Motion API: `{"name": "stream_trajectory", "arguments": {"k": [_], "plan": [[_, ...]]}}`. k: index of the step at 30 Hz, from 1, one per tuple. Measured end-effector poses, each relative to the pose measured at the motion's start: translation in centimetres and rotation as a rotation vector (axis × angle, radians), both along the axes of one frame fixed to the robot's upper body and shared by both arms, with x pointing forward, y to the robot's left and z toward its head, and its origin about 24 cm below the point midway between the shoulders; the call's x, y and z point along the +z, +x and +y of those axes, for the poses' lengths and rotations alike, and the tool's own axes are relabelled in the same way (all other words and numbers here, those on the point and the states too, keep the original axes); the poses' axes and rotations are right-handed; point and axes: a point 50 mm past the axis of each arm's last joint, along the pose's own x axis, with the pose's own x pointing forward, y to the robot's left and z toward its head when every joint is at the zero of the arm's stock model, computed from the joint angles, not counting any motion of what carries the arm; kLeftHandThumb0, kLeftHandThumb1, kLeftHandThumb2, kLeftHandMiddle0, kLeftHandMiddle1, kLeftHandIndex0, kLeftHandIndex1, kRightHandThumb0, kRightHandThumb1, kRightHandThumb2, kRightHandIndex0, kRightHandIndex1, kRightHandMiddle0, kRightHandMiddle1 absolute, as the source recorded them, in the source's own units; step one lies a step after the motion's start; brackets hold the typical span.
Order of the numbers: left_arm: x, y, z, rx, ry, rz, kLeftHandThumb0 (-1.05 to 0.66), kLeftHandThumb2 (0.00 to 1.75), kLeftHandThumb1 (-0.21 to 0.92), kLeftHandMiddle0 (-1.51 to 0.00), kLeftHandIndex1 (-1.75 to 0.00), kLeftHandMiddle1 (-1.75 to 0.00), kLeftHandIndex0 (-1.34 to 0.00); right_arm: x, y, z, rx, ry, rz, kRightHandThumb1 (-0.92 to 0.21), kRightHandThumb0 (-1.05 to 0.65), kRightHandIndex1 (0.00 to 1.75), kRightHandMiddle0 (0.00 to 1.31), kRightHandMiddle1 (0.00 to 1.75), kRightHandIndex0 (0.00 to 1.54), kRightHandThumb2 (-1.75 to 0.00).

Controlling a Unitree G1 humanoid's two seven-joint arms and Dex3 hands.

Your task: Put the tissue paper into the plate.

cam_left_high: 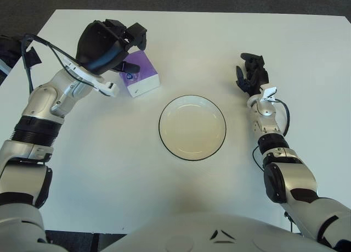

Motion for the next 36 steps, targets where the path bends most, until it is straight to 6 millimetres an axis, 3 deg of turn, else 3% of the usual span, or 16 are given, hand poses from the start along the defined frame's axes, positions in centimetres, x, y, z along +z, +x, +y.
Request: {"name": "stream_trajectory", "arguments": {"k": [13,20,22,23,24,25,26,27,28,30,33,36], "plan": [[-0.1,0.1,-0.2,0.016,0.058,-0.017,-0.45,1.25,0.36,-1.1,-1.75,-1.75,-0.57,0.0,0.0,0.0,-0.001,0.0,0.0,-0.82,-0.59,0.22,0.03,1.1,0.36,-0.55],[0.2,0.6,0.0,0.053,0.092,-0.032,-0.47,1.29,0.33,-1.02,-1.75,-1.75,-0.59,0.0,0.0,0.0,-0.001,0.0,0.001,-0.82,-0.59,0.22,0.03,1.1,0.36,-0.55],[0.3,0.9,0.1,0.069,0.105,-0.033,-0.19,1.37,0.23,-0.84,-1.6,-1.75,-0.63,0.0,0.0,0.0,-0.001,0.0,0.001,-0.82,-0.59,0.22,0.03,1.1,0.36,-0.55],[0.2,1.2,0.2,0.08,0.115,-0.029,-0.16,1.38,0.22,-0.81,-1.58,-1.75,-0.64,0.0,0.0,0.0,-0.001,0.0,0.002,-0.82,-0.59,0.22,0.03,1.1,0.36,-0.55],[0.3,1.4,0.3,0.09,0.123,-0.026,-0.32,1.22,0.3,-0.52,-1.52,-1.66,-0.44,0.0,0.0,0.0,-0.001,0.0,0.002,-0.82,-0.59,0.22,0.03,1.1,0.36,-0.55],[0.2,1.6,0.4,0.104,0.14,-0.004,-0.43,1.07,0.37,-0.33,-1.48,-1.6,-0.31,0.0,0.0,0.0,-0.001,0.0,0.002,-0.82,-0.59,0.22,0.03,1.1,0.36,-0.55],[0.2,1.8,0.5,0.117,0.161,0.019,-0.51,1.0,0.4,-0.26,-1.36,-1.36,-0.25,0.1,0.1,0.0,-0.001,0.0,0.0,-0.82,-0.59,0.22,0.03,1.1,0.36,-0.55],[0.2,1.9,0.6,0.131,0.19,0.045,-0.63,0.84,0.46,-0.19,-1.16,-0.94,-0.16,0.1,0.1,0.0,0.0,0.0,-0.002,-0.82,-0.59,0.22,0.03,1.1,0.36,-0.55],[0.0,2.0,0.8,0.15,0.234,0.081,-0.7,0.71,0.52,-0.16,-1.03,-0.65,-0.1,0.2,0.1,0.0,0.0,0.0,-0.005,-0.82,-0.59,0.22,0.03,1.1,0.36,-0.55],[-0.3,2.1,1.3,0.189,0.338,0.146,-0.81,0.54,0.6,-0.1,-0.78,-0.34,-0.05,0.2,0.1,0.1,0.001,0.0,-0.005,-0.82,-0.59,0.22,0.03,1.1,0.36,-0.55],[-1.0,2.1,2.1,0.262,0.52,0.216,-0.92,0.36,0.68,-0.03,-0.45,-0.11,-0.02,0.2,0.1,0.1,0.001,0.0,-0.005,-0.82,-0.59,0.22,0.03,1.1,0.36,-0.55],[-1.4,2.2,2.7,0.312,0.624,0.246,-0.96,0.29,0.71,-0.01,-0.28,-0.04,0.0,0.1,0.1,0.0,-0.001,0.0,-0.003,-0.82,-0.59,0.22,0.03,1.1,0.36,-0.55]]}}
